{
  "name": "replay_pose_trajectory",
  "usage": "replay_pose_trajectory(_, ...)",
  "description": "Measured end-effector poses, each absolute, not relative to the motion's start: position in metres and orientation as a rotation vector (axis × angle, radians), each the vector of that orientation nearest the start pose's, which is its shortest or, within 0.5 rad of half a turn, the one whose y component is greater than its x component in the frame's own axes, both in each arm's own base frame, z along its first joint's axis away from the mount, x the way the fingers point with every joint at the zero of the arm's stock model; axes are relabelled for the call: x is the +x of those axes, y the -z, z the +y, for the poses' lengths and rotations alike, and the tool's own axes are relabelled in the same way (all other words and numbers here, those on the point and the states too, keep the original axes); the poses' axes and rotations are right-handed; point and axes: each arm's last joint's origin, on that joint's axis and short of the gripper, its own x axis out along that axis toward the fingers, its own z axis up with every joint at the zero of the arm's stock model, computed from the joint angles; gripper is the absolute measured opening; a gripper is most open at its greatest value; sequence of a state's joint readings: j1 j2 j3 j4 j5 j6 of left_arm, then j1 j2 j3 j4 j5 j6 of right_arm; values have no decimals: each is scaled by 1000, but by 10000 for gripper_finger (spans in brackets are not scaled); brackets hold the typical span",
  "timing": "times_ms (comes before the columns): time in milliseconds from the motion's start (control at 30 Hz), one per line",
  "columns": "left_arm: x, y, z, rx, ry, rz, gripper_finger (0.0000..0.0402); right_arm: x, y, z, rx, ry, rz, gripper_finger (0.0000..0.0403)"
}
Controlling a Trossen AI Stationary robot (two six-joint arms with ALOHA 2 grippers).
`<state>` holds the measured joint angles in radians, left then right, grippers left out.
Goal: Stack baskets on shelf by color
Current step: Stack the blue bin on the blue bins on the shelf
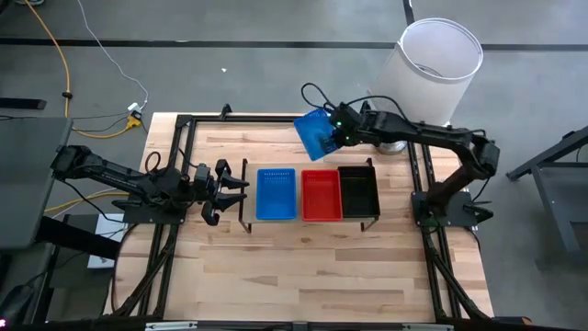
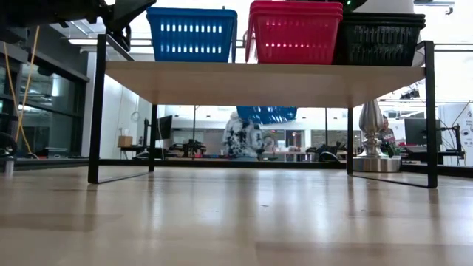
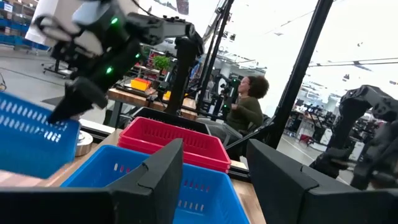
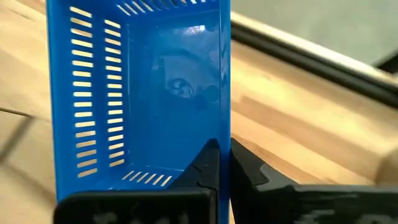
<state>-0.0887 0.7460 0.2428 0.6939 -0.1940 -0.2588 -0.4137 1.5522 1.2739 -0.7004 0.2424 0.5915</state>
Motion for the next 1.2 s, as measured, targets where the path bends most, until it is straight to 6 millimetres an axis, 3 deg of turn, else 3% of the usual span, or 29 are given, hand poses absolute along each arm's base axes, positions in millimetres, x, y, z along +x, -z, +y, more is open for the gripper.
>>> replay_pose_trajectory(233,164,-235,-9,-265,-82,-201,168,287,-323,-111,546,772,536,1)
replay_pose_trajectory(433,164,-235,-9,-259,-83,-201,168,291,-354,-69,514,613,359,1)
replay_pose_trajectory(633,164,-235,-9,-202,-89,-198,168,309,-366,-2,501,376,246,0)
replay_pose_trajectory(833,164,-235,-9,-23,-105,-188,168,308,-365,60,497,328,202,0)
replay_pose_trajectory(1033,163,-235,-13,113,-137,-180,168,300,-375,86,597,391,135,0)
replay_pose_trajectory(1200,162,-235,-16,254,-242,-151,168,312,-380,94,641,441,156,0)
